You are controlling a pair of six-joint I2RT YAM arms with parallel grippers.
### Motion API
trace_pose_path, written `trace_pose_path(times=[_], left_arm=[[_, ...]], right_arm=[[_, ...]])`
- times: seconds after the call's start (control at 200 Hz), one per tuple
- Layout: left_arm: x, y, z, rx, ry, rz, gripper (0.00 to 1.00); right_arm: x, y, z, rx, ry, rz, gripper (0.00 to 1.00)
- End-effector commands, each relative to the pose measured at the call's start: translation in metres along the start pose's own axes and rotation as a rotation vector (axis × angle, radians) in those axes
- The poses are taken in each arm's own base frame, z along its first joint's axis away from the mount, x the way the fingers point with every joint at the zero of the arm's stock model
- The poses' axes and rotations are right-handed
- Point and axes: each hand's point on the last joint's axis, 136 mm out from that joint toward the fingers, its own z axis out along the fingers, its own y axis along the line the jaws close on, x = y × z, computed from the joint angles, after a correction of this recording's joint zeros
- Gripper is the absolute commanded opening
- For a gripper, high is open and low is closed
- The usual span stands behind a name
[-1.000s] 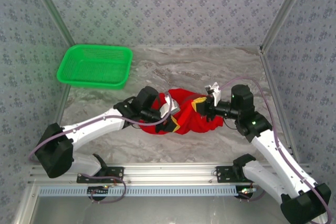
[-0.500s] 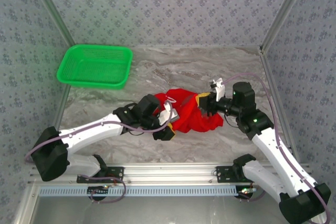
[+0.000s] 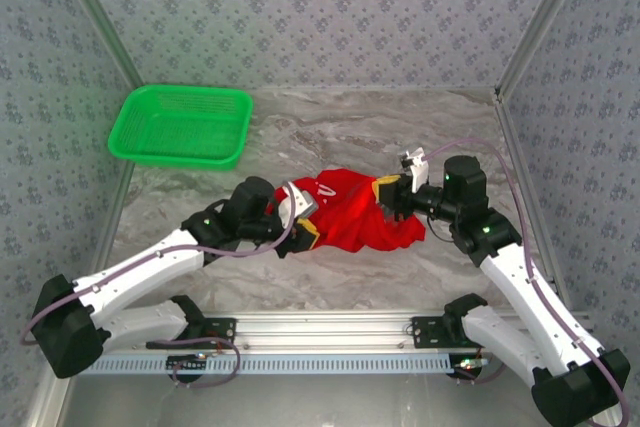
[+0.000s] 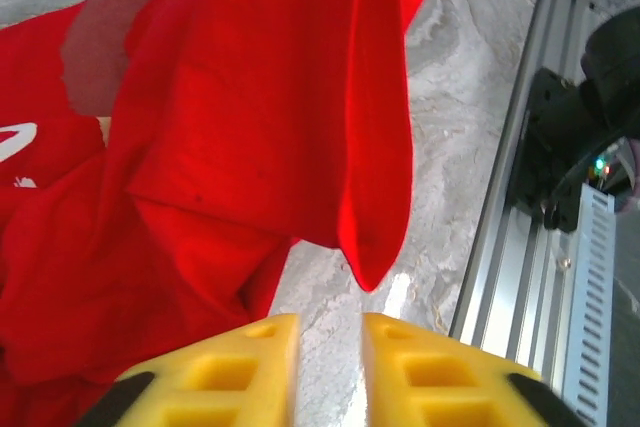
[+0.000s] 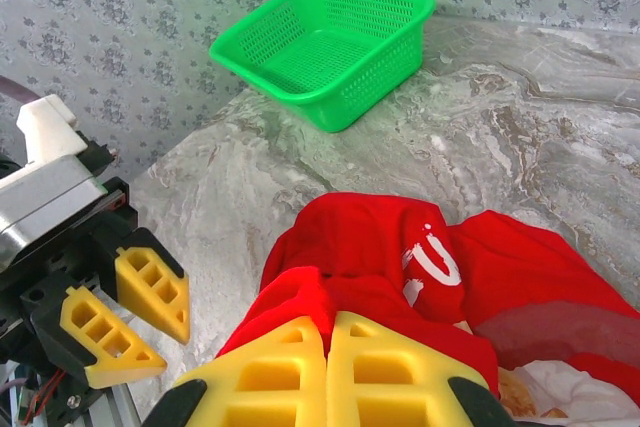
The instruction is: Fold the inside-out t-shirt
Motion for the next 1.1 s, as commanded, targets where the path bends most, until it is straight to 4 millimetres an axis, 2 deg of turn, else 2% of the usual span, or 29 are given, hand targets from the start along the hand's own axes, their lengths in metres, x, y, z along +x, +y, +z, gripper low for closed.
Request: trace_pose_path(times=[0.0,0.095,0.205,0.325,0.425,0.49,0.58,0.635,0.73,0.824,0.874,0.919,0.964,1.004,1.039,1.094], left_arm=[[-0.011,0.005,-0.003,-0.021,-0.060,-0.005,0.32],[-0.018,-0.008,0.001,0.052,-0.079,-0.003,0.46],[-0.022,-0.021,0.013,0.109,-0.068,0.005,0.56],[-0.022,-0.015,0.031,0.054,-0.027,0.021,0.66],[-0.027,-0.012,0.043,0.038,-0.014,0.029,0.68],[-0.032,-0.010,0.047,0.033,-0.013,0.032,0.57],[-0.030,-0.009,0.044,0.022,0.020,0.046,0.28],[-0.021,-0.007,0.038,-0.003,0.050,0.039,0.17],[0.022,-0.001,0.031,-0.043,0.175,-0.069,0.04],[0.074,-0.002,0.030,-0.054,0.320,-0.215,0.02],[0.095,0.001,0.030,-0.078,0.388,-0.289,0.10],[0.105,0.003,0.030,-0.091,0.428,-0.321,0.24],[0.103,-0.001,0.030,-0.070,0.427,-0.320,0.41],[0.095,-0.004,0.029,-0.046,0.399,-0.293,0.52],[0.082,-0.005,0.027,-0.034,0.354,-0.265,0.57],[0.055,-0.001,0.024,-0.023,0.261,-0.230,0.61]], right_arm=[[-0.016,0.006,-0.005,-0.016,-0.047,-0.030,0.00],[-0.015,0.004,-0.004,-0.008,-0.045,-0.026,0.00],[-0.014,0.001,-0.002,0.000,-0.041,-0.020,0.00],[-0.015,0.003,-0.001,-0.008,-0.045,-0.019,0.00],[-0.016,0.003,-0.001,-0.007,-0.048,-0.019,0.00],[-0.018,0.005,-0.003,-0.008,-0.050,-0.018,0.00],[-0.013,0.007,-0.006,-0.001,-0.029,-0.010,0.00],[-0.002,0.010,-0.009,0.001,0.016,0.021,0.00],[0.033,0.007,-0.006,0.049,0.115,0.153,0.00],[0.096,0.013,0.010,0.048,0.271,0.306,0.00],[0.129,0.017,0.017,0.056,0.363,0.348,0.08],[0.151,0.021,0.021,0.057,0.436,0.355,0.15],[0.163,0.024,0.022,0.056,0.490,0.340,0.22],[0.164,0.026,0.022,0.055,0.504,0.310,0.27],[0.160,0.027,0.021,0.050,0.503,0.292,0.32],[0.139,0.024,0.022,0.049,0.449,0.229,0.43]])
